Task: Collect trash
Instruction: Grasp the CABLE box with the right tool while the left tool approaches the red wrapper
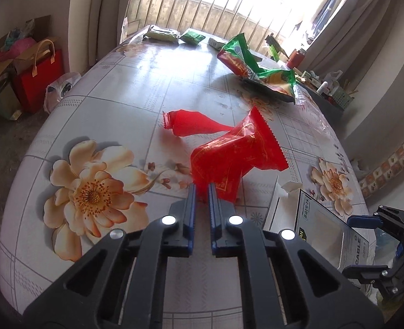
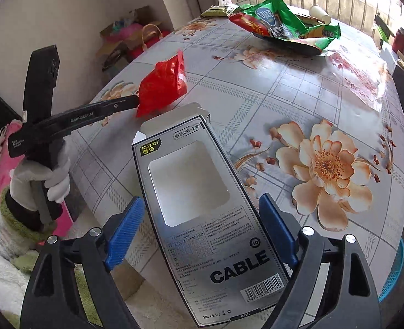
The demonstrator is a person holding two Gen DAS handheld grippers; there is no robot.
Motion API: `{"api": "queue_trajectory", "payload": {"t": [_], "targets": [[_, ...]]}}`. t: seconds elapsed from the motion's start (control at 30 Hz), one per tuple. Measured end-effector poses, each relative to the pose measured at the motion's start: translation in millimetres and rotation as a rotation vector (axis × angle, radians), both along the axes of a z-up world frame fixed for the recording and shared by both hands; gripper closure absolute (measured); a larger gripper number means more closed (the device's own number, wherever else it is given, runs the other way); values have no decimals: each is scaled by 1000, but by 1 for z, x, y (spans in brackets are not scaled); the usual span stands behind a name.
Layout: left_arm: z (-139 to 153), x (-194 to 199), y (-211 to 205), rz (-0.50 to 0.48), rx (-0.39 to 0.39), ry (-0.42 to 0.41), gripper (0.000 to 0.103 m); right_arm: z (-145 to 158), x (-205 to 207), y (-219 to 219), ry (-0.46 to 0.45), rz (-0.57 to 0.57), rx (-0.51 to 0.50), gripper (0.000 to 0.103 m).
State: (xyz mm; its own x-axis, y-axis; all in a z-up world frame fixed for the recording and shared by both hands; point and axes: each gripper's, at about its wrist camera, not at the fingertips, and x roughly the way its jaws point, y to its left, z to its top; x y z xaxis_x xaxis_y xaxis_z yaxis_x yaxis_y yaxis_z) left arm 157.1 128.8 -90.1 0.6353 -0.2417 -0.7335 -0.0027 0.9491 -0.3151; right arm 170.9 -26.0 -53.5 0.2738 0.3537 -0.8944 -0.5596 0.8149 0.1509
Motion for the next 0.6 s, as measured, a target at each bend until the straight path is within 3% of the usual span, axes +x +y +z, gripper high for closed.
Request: {"api": "queue_trajectory", "payload": {"t": [0.07, 0.2, 0.3, 0.5, 0.6], "targets": [[2, -2, 0, -5, -11, -4, 96, -4, -4, 11, -40, 42, -88, 18], [12, -7, 4, -16, -54, -32, 93, -11, -4, 16, -71, 24, -150, 17], [23, -9, 6, -16, -51, -80, 65, -14, 2, 4, -47, -57, -126, 18], [34, 0, -2, -53, -41, -134, 44, -17, 6, -43, -20, -292, -126, 19], [39, 16, -20, -152, 21, -154, 27, -19, 13, -64, 20, -399, -59, 19]]}}
